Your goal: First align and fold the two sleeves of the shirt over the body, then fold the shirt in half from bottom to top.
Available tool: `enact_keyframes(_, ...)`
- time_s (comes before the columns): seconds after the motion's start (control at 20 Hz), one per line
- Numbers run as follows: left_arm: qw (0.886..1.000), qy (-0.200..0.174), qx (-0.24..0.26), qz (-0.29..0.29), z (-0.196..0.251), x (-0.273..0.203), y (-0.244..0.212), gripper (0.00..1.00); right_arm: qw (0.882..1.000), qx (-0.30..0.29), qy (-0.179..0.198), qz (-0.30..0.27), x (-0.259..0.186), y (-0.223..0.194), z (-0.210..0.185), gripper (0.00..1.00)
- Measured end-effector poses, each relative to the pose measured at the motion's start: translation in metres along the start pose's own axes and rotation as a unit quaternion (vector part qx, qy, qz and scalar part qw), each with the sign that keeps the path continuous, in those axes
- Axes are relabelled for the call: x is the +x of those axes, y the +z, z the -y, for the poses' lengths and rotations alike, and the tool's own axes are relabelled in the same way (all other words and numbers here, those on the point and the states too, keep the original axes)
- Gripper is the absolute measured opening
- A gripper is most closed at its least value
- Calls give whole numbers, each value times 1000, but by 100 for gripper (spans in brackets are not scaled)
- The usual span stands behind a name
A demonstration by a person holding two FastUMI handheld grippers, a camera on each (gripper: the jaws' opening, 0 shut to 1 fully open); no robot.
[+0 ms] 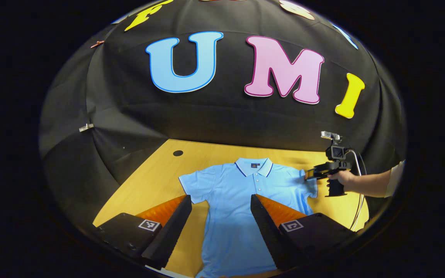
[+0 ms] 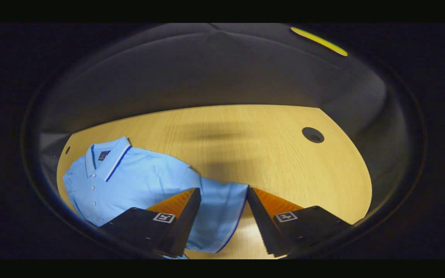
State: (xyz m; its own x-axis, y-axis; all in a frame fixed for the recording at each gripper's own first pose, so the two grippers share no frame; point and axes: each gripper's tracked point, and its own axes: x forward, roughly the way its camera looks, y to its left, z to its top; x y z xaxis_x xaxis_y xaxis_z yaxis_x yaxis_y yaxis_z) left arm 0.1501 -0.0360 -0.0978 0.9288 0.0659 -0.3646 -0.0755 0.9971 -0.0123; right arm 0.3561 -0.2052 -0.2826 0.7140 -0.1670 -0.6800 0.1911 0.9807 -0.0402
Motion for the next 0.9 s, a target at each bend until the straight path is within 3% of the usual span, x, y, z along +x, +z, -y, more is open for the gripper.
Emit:
enact_keyframes(0.05, 1000, 2, -7, -2, -3, 2, -3, 98, 1000, -5, 6, -1, 1, -1, -4, 70)
enact_keyframes(0.1, 1000, 6, -14, -5, -7, 4, -4, 98, 1000, -4, 8, 6, 5, 0, -8, 49)
enact_keyframes(0.15, 1000, 12, -20, -7, -12, 5, -5, 98, 1000, -2, 9, 6, 6, -1, -10, 46)
enact_keyframes(0.25, 999, 24, -31, -7, -21, 5, -5, 98, 1000, 6, 4, 11, 7, 3, -11, 10)
enact_keyframes(0.3, 999, 30, -36, -6, -26, 6, -7, 98, 1000, 4, 5, 13, 7, 3, -12, 14)
enact_keyframes(0.4, 998, 40, -45, -5, -32, 4, -7, 98, 1000, 2, 8, 12, 6, 4, -13, 2)
enact_keyframes(0.6, 997, 42, -59, -6, -36, -1, -10, 98, 1000, -5, 5, 9, -2, 3, -15, 5)
enact_keyframes(0.85, 998, 33, -51, 2, -44, -16, -12, 98, 998, -35, 1, 60, -43, 37, -40, 5)
enact_keyframes(0.9, 998, 30, -53, 1, -45, -18, -14, 98, 997, -36, 5, 66, -52, 41, -53, 0)
